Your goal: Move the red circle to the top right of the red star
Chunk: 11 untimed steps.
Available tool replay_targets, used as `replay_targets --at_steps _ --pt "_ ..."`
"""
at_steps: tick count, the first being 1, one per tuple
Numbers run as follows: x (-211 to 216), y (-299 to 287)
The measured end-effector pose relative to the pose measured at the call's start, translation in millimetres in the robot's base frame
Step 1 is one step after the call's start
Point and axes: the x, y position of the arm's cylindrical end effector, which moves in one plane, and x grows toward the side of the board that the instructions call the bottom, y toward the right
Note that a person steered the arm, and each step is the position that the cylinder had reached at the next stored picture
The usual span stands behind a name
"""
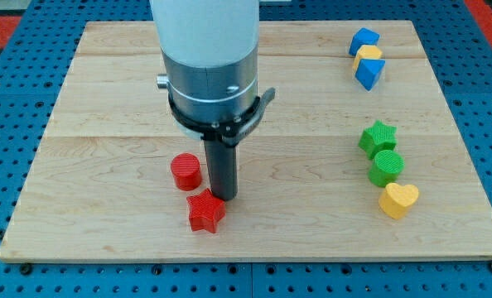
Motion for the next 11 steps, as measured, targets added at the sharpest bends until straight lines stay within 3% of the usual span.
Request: replay_targets --at_steps 1,2,3,6,9,11 --pt "-52.8 -7.3" --pt "-78.1 -102.4" --pt "-17.5 -109.3" --pt "-37.3 -12.2" --pt "-53.3 -51.1" --pt "-42.3 -43.8"
